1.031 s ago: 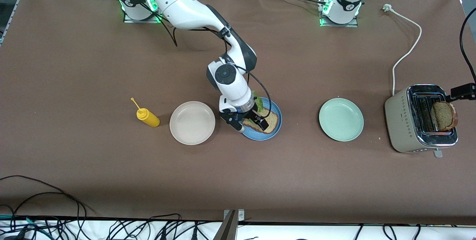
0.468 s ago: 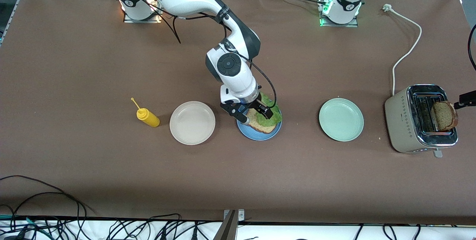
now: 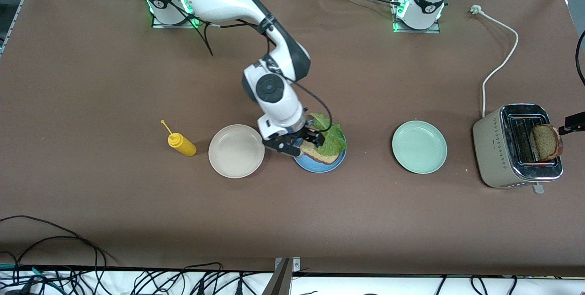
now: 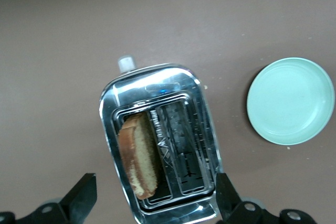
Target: Make sandwich in blue plate with both arms
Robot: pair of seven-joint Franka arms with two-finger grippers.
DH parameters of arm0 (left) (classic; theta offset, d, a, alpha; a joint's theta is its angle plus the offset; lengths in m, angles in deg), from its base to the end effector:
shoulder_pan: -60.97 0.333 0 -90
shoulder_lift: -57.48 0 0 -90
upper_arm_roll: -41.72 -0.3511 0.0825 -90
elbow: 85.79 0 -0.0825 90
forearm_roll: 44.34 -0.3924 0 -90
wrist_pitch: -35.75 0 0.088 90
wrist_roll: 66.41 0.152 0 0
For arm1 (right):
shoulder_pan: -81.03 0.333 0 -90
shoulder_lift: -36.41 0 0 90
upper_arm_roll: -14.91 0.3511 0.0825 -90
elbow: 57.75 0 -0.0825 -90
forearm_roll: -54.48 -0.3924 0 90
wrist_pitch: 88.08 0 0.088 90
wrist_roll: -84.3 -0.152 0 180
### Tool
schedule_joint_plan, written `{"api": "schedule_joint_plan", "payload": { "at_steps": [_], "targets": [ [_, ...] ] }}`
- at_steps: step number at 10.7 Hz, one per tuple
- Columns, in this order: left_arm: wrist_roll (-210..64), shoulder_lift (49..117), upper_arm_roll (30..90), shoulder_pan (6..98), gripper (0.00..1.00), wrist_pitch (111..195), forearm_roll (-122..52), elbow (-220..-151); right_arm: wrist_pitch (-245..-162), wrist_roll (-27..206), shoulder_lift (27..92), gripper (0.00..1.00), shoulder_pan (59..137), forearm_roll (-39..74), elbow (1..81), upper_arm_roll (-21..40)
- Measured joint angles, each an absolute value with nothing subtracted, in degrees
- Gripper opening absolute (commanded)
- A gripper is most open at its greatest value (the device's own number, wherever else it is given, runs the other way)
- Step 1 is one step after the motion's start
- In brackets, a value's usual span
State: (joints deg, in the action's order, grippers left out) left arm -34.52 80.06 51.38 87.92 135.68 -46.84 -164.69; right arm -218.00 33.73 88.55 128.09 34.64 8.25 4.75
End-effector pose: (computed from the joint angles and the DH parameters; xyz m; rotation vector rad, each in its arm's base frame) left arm 0.6563 0.2294 0.4769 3.0884 -0.3893 -0.0165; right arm 0.6246 0.5502 0.2477 -2.8330 0.4998 -0.0712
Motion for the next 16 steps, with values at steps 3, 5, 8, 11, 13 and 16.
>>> {"api": "schedule_joint_plan", "payload": {
  "at_steps": [3, 5, 8, 11, 13, 16],
  "targets": [
    [-34.57, 77.56, 56.15, 87.75, 1.00, 130.94, -46.83, -163.83, -214.98, 52.98, 80.10, 1.00, 121.88, 34.65, 16.37, 4.72],
    [-34.64, 75.21, 59.63, 87.53, 1.00, 128.35, -46.82, -163.76, -211.32, 67.74, 73.81, 1.00, 118.11, 34.69, 22.61, 4.70],
    [-39.43, 73.05, 64.02, 87.52, 1.00, 124.04, -46.82, -163.73, -204.46, 87.30, 66.52, 1.00, 113.62, 34.77, 28.50, 4.69],
    [-43.76, 68.79, 62.57, 81.33, 1.00, 119.83, -46.83, -163.71, -203.20, 105.25, 61.21, 1.00, 110.75, 36.43, 34.10, 4.44],
    [-46.07, 66.15, 52.65, 69.31, 1.00, 118.42, -46.82, -164.37, -201.23, 119.37, 58.97, 1.00, 106.99, 36.64, 36.67, 4.28],
    [-48.52, 64.69, 43.45, 58.76, 1.00, 118.34, -46.82, -165.69, -198.02, 134.46, 56.78, 1.00, 101.26, 36.61, 37.44, 4.26]
  ]
}}
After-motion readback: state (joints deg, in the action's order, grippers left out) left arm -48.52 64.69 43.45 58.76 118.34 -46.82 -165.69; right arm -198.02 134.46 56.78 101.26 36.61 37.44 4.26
